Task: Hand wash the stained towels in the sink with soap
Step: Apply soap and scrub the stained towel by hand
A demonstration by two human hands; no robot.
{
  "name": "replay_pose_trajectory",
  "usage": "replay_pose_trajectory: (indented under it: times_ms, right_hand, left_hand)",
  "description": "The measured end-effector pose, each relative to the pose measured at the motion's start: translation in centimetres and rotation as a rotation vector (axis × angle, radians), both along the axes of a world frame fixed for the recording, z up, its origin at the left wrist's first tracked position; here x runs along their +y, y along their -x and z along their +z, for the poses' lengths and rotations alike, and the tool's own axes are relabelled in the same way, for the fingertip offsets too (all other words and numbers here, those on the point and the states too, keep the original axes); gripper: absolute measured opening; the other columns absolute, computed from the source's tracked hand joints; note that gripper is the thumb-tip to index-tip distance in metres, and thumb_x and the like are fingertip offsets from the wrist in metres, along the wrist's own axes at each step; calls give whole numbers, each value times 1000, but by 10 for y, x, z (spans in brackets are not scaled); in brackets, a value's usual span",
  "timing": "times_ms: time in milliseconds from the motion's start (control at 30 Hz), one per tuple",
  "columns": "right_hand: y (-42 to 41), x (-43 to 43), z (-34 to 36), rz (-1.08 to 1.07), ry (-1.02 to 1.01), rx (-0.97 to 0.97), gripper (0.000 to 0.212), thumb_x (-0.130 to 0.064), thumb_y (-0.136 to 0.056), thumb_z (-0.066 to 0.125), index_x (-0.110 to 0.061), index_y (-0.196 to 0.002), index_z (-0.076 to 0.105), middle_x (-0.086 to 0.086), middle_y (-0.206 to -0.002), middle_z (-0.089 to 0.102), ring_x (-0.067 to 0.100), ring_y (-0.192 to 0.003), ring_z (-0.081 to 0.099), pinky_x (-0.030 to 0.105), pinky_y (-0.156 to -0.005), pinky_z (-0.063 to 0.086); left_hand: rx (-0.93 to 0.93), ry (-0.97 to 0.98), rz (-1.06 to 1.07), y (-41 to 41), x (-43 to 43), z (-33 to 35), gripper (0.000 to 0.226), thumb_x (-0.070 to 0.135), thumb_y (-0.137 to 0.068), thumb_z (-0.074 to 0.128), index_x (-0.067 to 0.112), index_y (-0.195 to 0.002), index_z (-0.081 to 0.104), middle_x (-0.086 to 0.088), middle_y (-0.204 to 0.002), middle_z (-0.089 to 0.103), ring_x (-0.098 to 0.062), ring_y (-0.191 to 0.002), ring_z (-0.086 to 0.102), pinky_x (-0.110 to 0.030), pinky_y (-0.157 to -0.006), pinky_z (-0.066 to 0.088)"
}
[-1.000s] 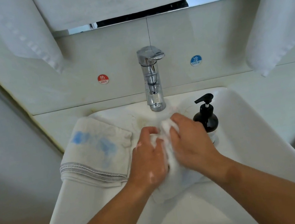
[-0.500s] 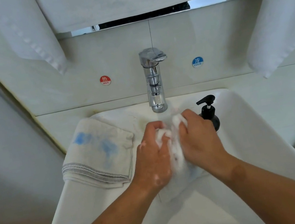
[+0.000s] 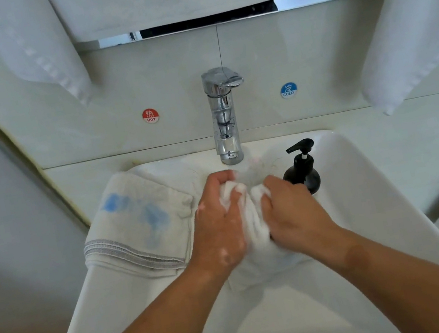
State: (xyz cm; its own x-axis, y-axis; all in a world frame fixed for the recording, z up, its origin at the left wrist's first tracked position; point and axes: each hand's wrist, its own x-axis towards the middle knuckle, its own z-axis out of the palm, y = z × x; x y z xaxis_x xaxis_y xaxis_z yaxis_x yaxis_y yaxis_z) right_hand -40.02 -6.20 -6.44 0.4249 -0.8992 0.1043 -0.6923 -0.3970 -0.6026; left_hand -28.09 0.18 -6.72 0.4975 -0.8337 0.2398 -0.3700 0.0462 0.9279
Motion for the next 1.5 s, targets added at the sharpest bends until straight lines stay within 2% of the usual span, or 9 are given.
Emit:
replay_pose_trajectory:
  times_ms: [200, 400, 633, 767, 900, 1100, 1233, 1400, 1500]
  right_hand:
    - [-12, 14, 6, 148, 149, -169, 9, -16, -98, 49, -19, -90, 45, -1, -77, 52, 26, -74, 48, 32, -63, 27]
    - [-1, -6, 4, -79, 48, -49, 12, -21, -102, 43, -15, -92, 45, 10, -86, 55, 34, -87, 55, 35, -66, 32]
    - [-16, 16, 4, 74, 115, -246, 16, -15, -97, 49, -22, -84, 43, -4, -69, 50, 22, -67, 49, 29, -58, 26]
    - [-7, -8, 10, -111, 71, -235, 14, -13, -100, 45, -16, -87, 44, 0, -74, 50, 28, -77, 48, 32, -61, 23]
    - [6, -16, 2, -115, -66, -250, 29, -15, -103, 43, -18, -74, 38, -5, -73, 44, 19, -73, 42, 34, -59, 28]
    - [-6, -7, -5, -76, -371, -696, 16, -26, -101, 58, -19, -86, 57, 6, -78, 56, 16, -74, 54, 36, -67, 45]
    - [6, -12, 7, -64, -639, -810, 24, -24, -82, 75, -12, -101, 68, 13, -97, 74, 28, -94, 73, 48, -83, 60]
    - [18, -12, 8, 112, -899, -475, 29, -37, -90, 70, -16, -108, 77, 1, -103, 78, 20, -98, 74, 39, -89, 56]
    - [10, -11, 6, 102, -809, -601, 19, -24, -95, 66, -15, -108, 75, 1, -102, 78, 17, -95, 75, 32, -75, 56]
  left_hand:
    - [-198, -294, 46, -7, 3, -6, 13, 25, -105, 44, 25, -113, 54, 4, -100, 64, -23, -99, 62, -25, -73, 37]
    - [-102, -5, -57, 2, 6, 2, 12, 34, -99, 52, 40, -109, 56, 18, -95, 66, -1, -90, 63, -18, -79, 49]
    - [-205, -242, 67, -10, 3, -9, 18, 25, -106, 45, 22, -122, 52, 3, -99, 63, -17, -84, 57, -20, -69, 33]
    - [-38, -33, -88, -4, 6, -1, 16, 40, -92, 52, 35, -106, 57, 16, -86, 65, -7, -78, 62, -26, -74, 48]
    - [186, 46, 94, -16, 0, 8, 18, 33, -91, 69, 35, -107, 61, 7, -102, 68, -17, -94, 66, -34, -87, 54]
    - [443, -415, -24, -23, 5, -1, 76, 71, -76, 69, 36, -140, 45, 6, -132, 60, -17, -117, 60, -42, -107, 47]
    - [675, -256, -153, -27, 2, 2, 81, 33, -73, 88, 39, -141, 47, 6, -125, 63, -17, -110, 69, -38, -96, 55]
    - [658, -95, -91, -43, -3, -2, 75, 20, -58, 95, 47, -121, 64, -11, -141, 56, -24, -114, 68, -44, -94, 58]
    - [453, -120, -2, -45, -1, -5, 59, 36, -72, 86, 52, -122, 60, 2, -132, 60, -17, -116, 65, -44, -102, 53]
